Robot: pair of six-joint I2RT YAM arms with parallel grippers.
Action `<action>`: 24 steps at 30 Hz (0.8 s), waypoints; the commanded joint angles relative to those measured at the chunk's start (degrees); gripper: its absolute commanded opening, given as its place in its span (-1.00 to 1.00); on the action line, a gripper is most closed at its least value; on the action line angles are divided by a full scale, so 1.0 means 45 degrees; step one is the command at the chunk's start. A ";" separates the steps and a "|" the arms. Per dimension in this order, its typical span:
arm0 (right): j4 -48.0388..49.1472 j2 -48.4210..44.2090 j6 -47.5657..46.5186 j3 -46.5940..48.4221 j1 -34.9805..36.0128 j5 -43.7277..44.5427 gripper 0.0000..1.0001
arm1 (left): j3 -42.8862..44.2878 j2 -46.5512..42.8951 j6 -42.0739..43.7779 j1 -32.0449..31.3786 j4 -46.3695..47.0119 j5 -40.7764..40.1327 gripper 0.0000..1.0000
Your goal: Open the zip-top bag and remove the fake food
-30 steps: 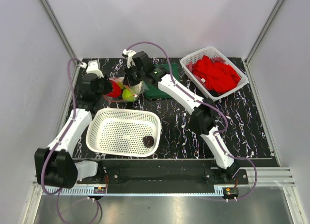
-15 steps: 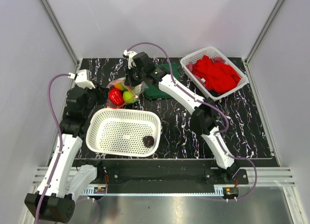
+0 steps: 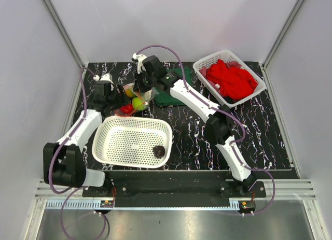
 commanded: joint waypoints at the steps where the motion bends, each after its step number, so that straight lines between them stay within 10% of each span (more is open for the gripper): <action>1: 0.0399 -0.0888 0.0056 0.0325 -0.0130 -0.0091 -1.00 | 0.0765 0.0488 -0.1349 0.0063 0.0298 -0.1260 0.60; 20: 0.0399 -0.0752 0.0095 0.0403 -0.0111 -0.0130 -1.00 | 0.1507 0.3456 -0.2270 0.0239 0.1116 -0.2377 0.59; 24: 0.0399 -0.0693 0.0075 0.0540 -0.0111 -0.0189 -1.00 | 0.1469 0.3576 -0.1723 0.0239 0.1664 -0.2629 0.18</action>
